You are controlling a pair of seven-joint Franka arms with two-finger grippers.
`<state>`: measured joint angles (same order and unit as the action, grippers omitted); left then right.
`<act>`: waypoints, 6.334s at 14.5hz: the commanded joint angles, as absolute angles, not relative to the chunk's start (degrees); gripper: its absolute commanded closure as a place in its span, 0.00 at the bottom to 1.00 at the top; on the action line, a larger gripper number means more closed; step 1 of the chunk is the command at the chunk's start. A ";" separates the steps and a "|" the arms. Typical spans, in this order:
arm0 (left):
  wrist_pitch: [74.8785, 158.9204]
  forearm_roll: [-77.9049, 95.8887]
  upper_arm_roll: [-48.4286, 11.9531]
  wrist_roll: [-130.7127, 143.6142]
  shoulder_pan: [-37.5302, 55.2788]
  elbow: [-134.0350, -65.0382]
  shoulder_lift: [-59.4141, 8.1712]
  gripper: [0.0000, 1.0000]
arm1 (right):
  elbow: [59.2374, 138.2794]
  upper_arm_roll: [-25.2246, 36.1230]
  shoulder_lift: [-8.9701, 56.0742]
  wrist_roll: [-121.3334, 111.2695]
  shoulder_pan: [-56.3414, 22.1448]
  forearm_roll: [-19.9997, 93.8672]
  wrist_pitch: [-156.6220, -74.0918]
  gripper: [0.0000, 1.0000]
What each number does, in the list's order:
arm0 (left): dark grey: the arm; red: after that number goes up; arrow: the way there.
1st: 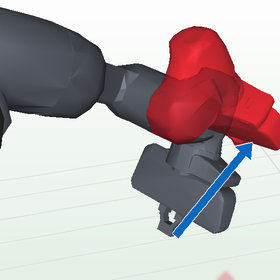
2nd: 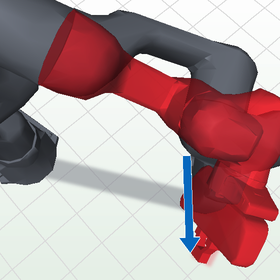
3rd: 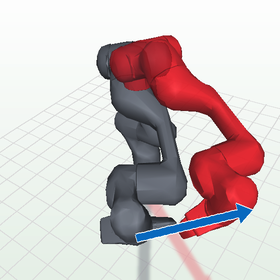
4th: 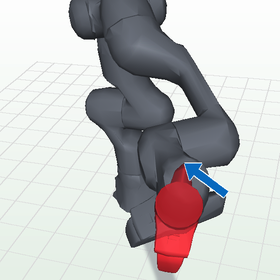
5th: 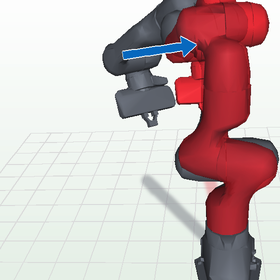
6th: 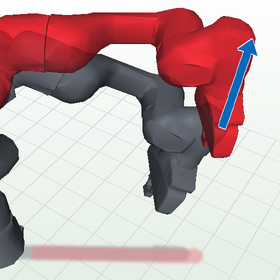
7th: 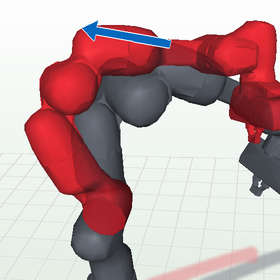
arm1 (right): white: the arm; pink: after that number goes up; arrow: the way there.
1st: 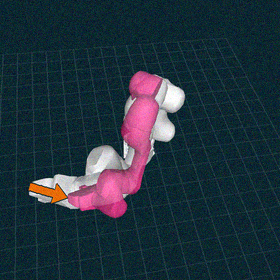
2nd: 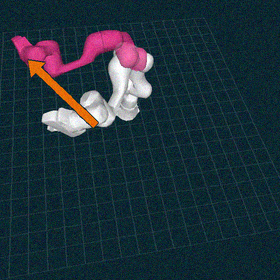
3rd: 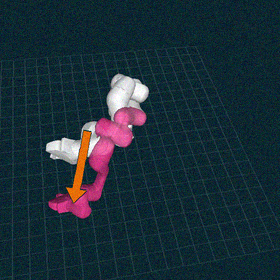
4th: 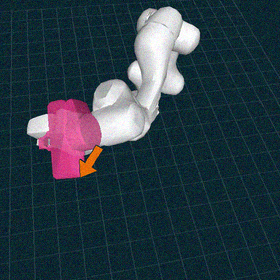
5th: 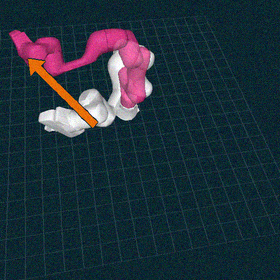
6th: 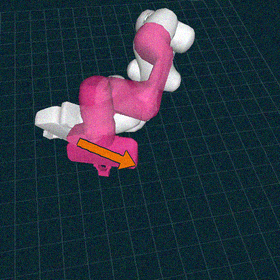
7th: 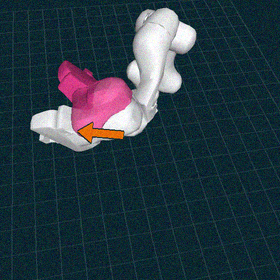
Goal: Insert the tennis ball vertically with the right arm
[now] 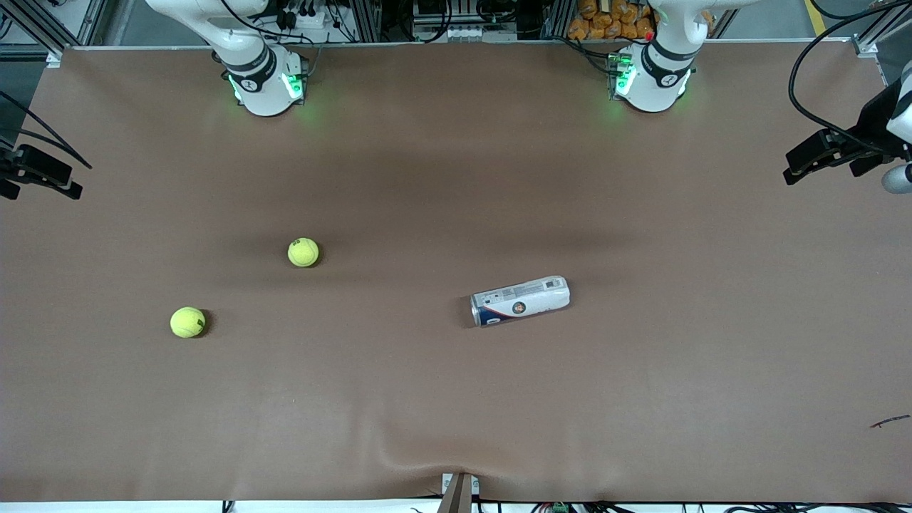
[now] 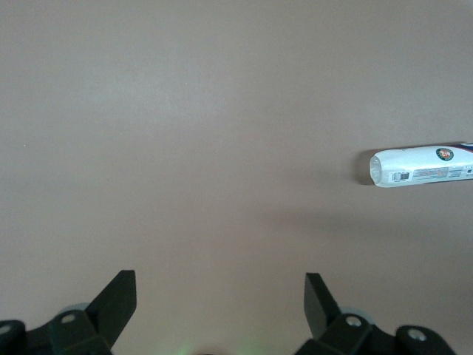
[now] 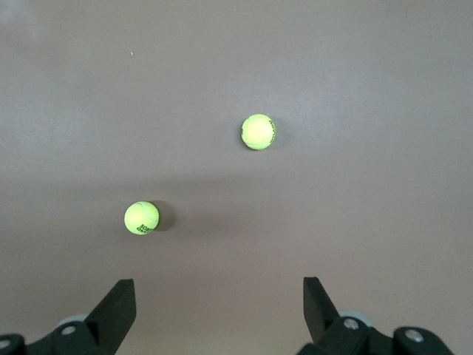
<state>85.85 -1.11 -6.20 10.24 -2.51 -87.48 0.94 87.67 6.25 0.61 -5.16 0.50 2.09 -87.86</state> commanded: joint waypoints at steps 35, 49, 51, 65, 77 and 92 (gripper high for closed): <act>90.61 -2.20 -7.65 10.02 14.48 -79.91 -19.67 0.00 | 87.10 5.80 12.13 -6.06 0.62 2.55 -90.88 0.00; 99.30 -2.90 -3.17 10.11 30.48 -65.13 -40.69 0.00 | 92.89 5.89 12.57 -6.24 2.19 1.93 -96.31 0.00; 101.68 -2.99 -1.24 10.81 34.34 -65.21 -41.56 0.00 | 95.88 5.89 12.48 -6.76 2.55 1.85 -99.83 0.00; 104.41 -7.46 0.97 -22.19 39.29 -65.66 -48.95 0.00 | 107.05 5.80 12.57 -8.00 2.37 1.85 -113.56 0.00; 106.78 -13.18 2.11 -39.73 39.55 -65.83 -53.00 0.00 | 106.96 5.71 13.80 -7.91 1.41 1.93 -115.13 0.00; 108.11 -13.36 4.22 -39.90 39.46 -65.92 -56.78 0.00 | 104.33 5.71 27.67 -10.11 1.14 2.29 -130.50 0.00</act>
